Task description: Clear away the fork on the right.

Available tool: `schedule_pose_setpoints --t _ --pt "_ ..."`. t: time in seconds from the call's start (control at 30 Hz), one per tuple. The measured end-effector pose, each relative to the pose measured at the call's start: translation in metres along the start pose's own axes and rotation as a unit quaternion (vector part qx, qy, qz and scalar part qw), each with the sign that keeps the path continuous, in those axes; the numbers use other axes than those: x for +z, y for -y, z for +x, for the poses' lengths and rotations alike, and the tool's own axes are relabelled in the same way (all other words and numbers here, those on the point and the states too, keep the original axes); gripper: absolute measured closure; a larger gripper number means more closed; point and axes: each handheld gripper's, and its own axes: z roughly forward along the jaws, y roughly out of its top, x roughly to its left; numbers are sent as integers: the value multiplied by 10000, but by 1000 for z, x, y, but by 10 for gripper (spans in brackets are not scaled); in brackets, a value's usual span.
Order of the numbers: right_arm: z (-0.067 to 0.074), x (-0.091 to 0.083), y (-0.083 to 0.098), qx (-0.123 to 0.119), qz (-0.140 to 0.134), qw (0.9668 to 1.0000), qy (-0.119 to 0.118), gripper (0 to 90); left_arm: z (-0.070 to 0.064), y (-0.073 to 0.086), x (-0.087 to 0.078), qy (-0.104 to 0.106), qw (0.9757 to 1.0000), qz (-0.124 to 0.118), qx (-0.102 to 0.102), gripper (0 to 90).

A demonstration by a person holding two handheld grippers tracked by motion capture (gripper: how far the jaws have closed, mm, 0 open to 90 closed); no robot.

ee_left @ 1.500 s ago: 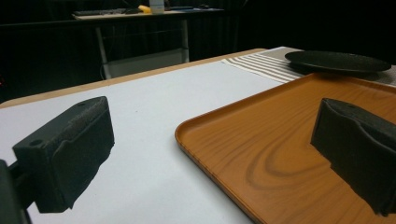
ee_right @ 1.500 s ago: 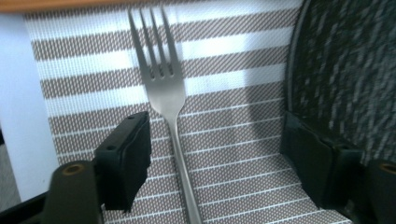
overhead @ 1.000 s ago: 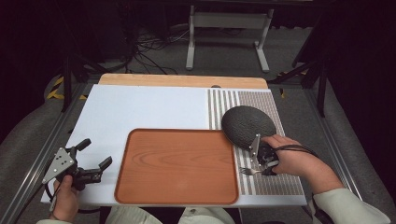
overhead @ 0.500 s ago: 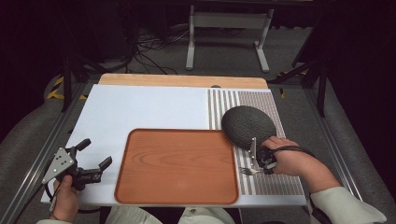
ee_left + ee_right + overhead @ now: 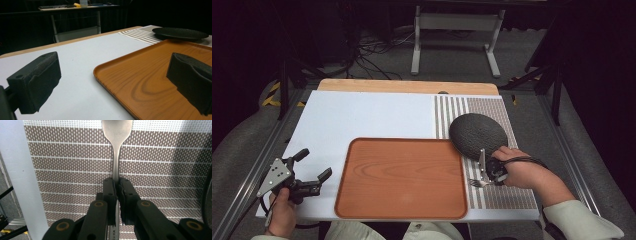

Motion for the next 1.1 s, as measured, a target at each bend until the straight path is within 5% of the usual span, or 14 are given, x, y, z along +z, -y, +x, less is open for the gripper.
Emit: schedule_pose_setpoints --t 0.33,0.7,1.1 --pt "1 -3 2 98 -127 9999 39 846 0 0 0 4 10000 20 -25 0" --pt "1 -30 4 253 -461 9982 304 846 0 0 0 2 10000 -2 -29 0" --pt "-1 -57 9 541 -1156 9902 571 845 0 0 0 -2 10000 -10 -42 0"
